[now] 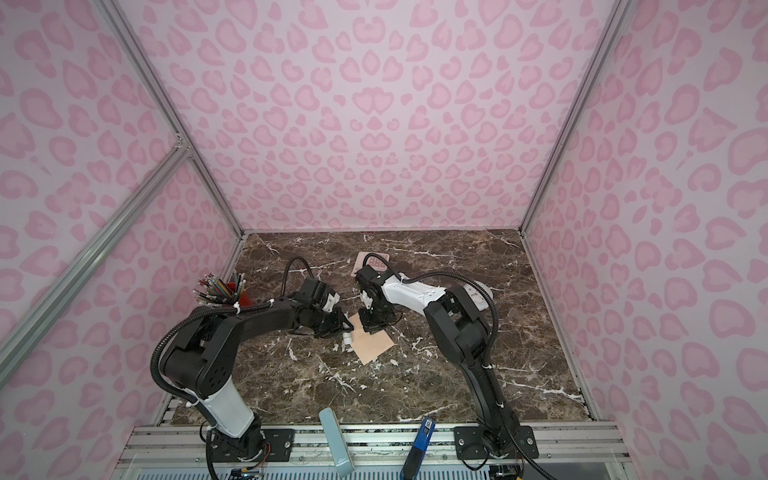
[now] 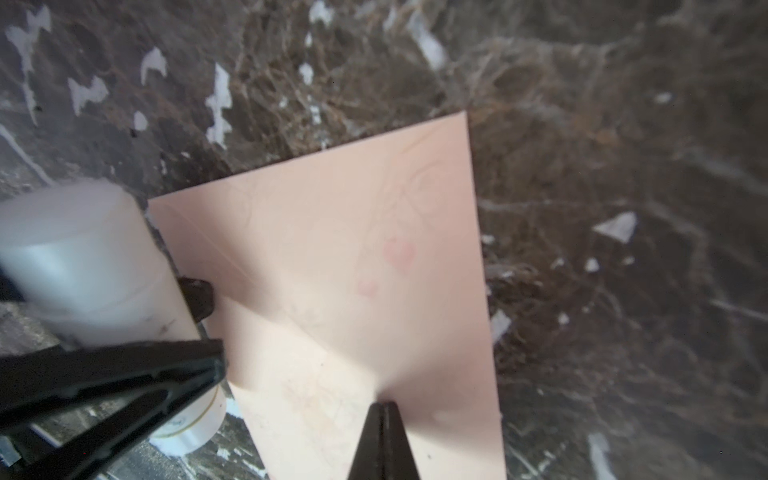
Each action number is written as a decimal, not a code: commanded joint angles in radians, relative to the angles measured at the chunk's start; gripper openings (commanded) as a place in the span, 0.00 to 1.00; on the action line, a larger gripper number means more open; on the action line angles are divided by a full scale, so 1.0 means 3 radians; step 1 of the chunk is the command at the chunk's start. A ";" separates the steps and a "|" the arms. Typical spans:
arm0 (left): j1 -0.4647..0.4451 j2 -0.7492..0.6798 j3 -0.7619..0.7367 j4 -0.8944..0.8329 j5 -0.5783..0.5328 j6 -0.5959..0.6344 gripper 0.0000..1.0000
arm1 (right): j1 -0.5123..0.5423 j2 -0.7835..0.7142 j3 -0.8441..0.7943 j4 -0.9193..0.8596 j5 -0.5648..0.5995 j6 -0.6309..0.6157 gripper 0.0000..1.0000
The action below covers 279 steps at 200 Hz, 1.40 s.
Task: Place the letter into the envelope and seal it
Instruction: 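Fold the cream flap down over the peach envelope with the right gripper, then press the folded flap flat onto the envelope with the right gripper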
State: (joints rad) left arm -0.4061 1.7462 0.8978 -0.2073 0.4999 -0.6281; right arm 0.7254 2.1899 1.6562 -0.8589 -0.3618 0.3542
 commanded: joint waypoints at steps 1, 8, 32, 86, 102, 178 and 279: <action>0.0003 -0.0051 -0.0022 -0.0031 -0.0015 0.0046 0.04 | 0.0057 0.0088 0.0029 -0.0183 0.0241 -0.0021 0.06; 0.0008 -0.0070 -0.0026 -0.0037 -0.0018 0.0039 0.04 | 0.0076 0.0106 0.0039 -0.0204 0.0263 -0.0017 0.06; 0.0018 -0.0159 -0.0040 -0.0058 -0.0005 0.0033 0.04 | 0.0127 0.0145 0.0062 -0.0238 0.0310 0.0025 0.07; 0.0145 -0.0238 -0.0158 -0.0049 0.0024 0.0065 0.04 | 0.0204 0.0218 0.0128 -0.0282 0.0386 0.0087 0.08; 0.0157 -0.0183 -0.0182 -0.0009 0.0042 0.0058 0.04 | 0.0225 0.0229 0.0144 -0.0288 0.0403 0.0113 0.09; 0.0157 0.0007 -0.0183 0.0073 0.0076 0.0066 0.04 | 0.0271 0.0260 0.0096 -0.0261 0.0434 0.0237 0.13; 0.0157 0.0016 -0.0188 0.0033 0.0048 0.0104 0.04 | 0.0282 0.0319 0.0084 -0.0256 0.0439 0.0297 0.19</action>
State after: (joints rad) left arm -0.3573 1.7489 0.8455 -0.1314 0.5789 -0.6216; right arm 0.8032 2.2345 1.7081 -0.9115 -0.2089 0.4343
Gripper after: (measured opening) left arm 0.267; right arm 0.178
